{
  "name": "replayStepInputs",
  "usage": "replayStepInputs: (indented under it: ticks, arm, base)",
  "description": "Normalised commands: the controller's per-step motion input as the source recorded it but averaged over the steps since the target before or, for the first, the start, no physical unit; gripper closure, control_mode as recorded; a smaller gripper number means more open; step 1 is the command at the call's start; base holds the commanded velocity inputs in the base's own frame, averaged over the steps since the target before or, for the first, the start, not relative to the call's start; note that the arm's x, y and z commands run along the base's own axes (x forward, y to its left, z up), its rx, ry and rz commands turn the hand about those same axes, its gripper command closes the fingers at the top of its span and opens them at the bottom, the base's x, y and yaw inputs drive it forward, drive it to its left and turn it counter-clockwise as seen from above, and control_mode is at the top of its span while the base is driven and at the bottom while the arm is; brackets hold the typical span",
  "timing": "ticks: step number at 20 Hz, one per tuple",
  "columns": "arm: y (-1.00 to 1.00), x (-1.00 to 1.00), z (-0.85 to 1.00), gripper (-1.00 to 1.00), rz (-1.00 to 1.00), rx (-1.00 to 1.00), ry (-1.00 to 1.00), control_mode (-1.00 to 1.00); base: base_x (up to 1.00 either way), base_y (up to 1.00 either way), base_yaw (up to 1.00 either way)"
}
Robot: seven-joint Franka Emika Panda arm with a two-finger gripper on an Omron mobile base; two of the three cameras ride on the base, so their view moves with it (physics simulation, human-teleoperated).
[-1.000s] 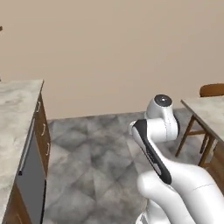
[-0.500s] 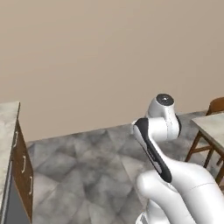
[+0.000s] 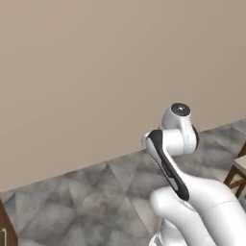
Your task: Pick the pear and kiwi from the fridge and place them on the plate next to the blender to make a fruit smoothie.
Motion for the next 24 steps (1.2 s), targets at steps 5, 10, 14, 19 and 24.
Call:
replayStepInputs:
  ticks: [5,10,14,19,24]
  arm:
    - [0.0,0.0,0.0,-1.0,0.0,0.0,0.0,1.0]
    - [0.0,0.0,0.0,-1.0,0.0,0.0,0.0,1.0]
    - [0.0,0.0,0.0,-1.0,0.0,0.0,0.0,1.0]
    - [0.0,0.0,0.0,-1.0,0.0,0.0,0.0,1.0]
    - [0.0,0.0,0.0,-1.0,0.0,0.0,0.0,1.0]
  base:
    - [1.0,0.14,-0.54]
    - [0.93,0.18,-0.64]
    - [0.83,0.18,-0.67]
    - [0.75,0.16,-0.7]
    - [0.76,0.14,-0.7]
